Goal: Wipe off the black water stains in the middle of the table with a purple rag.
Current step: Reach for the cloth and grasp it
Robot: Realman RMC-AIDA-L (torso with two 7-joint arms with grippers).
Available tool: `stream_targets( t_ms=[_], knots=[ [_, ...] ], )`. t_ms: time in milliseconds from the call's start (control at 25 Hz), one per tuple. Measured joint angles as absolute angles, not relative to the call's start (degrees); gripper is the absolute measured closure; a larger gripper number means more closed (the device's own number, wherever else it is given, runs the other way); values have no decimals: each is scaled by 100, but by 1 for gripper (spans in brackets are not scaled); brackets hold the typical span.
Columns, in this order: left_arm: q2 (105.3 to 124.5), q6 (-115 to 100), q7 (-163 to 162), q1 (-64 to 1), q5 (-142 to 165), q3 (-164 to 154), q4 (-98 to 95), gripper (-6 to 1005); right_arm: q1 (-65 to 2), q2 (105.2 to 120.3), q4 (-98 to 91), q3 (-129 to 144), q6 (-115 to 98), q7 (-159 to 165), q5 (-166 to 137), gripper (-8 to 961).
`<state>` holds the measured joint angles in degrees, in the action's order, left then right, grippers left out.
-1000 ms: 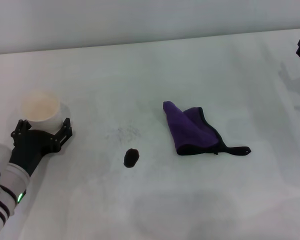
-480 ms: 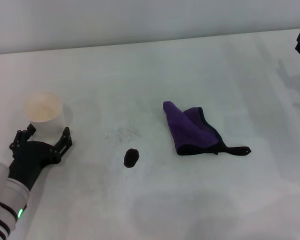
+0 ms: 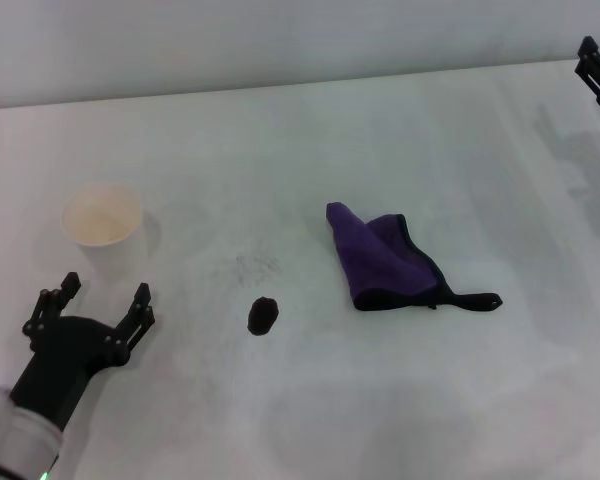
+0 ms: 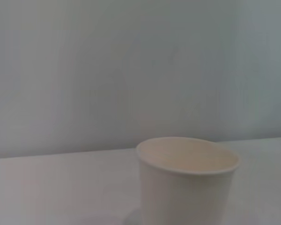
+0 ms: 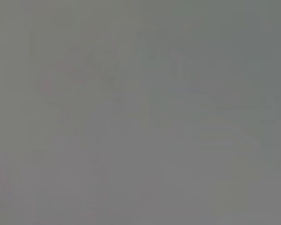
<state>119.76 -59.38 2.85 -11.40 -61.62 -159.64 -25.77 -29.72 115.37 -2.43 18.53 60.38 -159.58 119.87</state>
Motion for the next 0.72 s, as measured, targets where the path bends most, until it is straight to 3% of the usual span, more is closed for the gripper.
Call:
stream_targets(
  t_ms=[360, 520, 720],
  knots=[
    [11939, -7836, 229, -378, -6320, -15936, -2381, 109, -2987, 11511, -812, 3583, 5997, -14311, 11908, 99],
    [11926, -7986, 22, -460, -6735, -15906, -2111, 109, -2795, 11483, -2171, 5210, 5497, -12190, 11274, 99],
    [11919, -7956, -657, -787, -6882, -15909, -1523, 109, -2670, 11342, -4285, 6494, 4986, -9190, 8995, 100]
  ],
)
